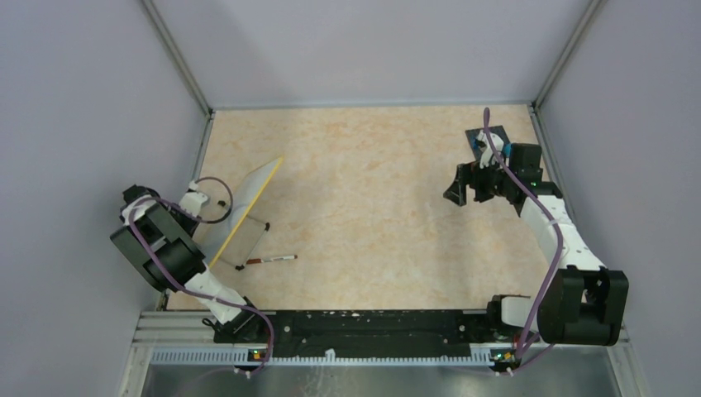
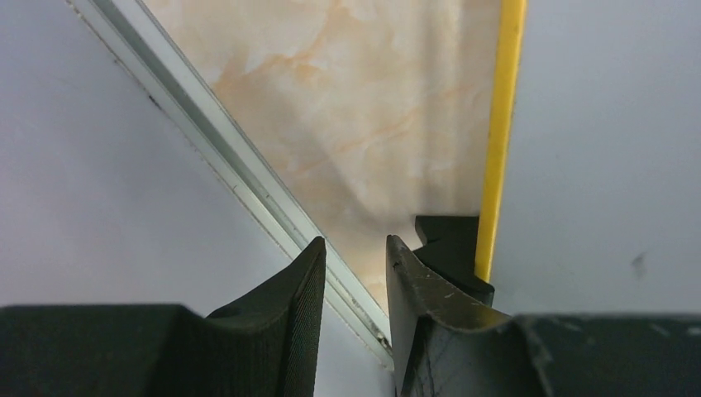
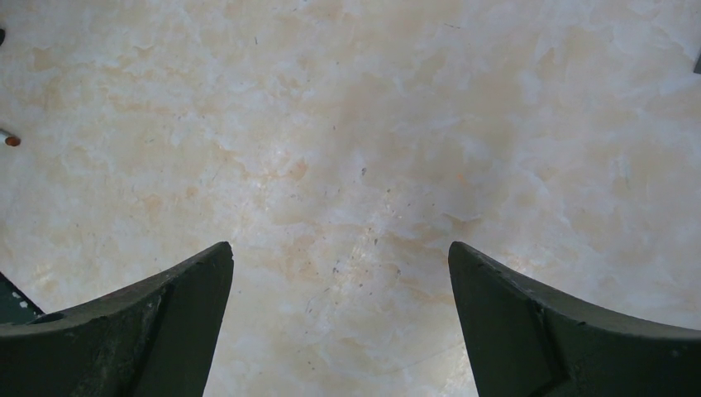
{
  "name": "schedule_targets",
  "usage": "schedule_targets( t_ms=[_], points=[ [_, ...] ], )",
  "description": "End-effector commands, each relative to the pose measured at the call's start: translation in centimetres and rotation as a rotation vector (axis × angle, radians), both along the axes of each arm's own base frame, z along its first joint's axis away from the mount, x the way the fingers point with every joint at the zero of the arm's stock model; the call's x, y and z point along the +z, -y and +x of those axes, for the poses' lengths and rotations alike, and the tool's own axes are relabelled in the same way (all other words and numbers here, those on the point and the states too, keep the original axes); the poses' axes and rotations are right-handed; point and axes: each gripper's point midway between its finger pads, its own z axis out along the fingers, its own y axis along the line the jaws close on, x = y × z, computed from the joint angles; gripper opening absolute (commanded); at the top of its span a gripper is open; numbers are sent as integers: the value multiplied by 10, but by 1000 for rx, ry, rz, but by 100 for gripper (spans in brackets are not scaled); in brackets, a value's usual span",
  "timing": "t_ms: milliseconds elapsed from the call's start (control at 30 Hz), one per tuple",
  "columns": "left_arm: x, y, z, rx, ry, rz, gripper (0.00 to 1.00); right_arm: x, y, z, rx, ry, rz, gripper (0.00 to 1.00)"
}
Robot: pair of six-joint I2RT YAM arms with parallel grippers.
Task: Write a sentence on the whiteboard
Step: Move the whiteboard stand to the center of the board.
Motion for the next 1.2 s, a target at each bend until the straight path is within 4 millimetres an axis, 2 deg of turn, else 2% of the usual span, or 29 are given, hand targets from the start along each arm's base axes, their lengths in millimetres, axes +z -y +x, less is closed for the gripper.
schedule_targets(
  t_ms=[0, 133, 400, 500, 633, 733, 833, 1000, 1167],
  points=[
    [-4, 35, -6, -54, 1, -133, 38, 1, -1, 3, 15, 21, -4, 98],
    [-8, 62, -18, -61, -30, -229, 37, 1, -1, 3, 14, 19, -1, 98],
    [-14, 97, -27, -39, -53, -364, 37, 1, -1, 3, 16, 17, 0, 98],
    [-9, 77, -22, -44, -50, -287, 39, 2, -1, 3, 16, 20, -2, 98],
    [16, 40, -8, -77, -20, -160, 41, 2, -2, 2, 20, 18, 0, 98],
    [30, 20, -6, -122, -39, -89, 43, 1, -3, 1, 24, 16, 5, 98],
    [32, 16, -19, -219, -91, -55, 44, -1, -3, 1, 27, 14, 5, 98],
    [23, 28, -56, -448, -167, -36, 44, 0, -4, 0, 33, 15, 10, 98],
    [29, 43, -58, -594, -128, -94, 44, 0, -6, 1, 38, 4, 21, 98]
  ],
)
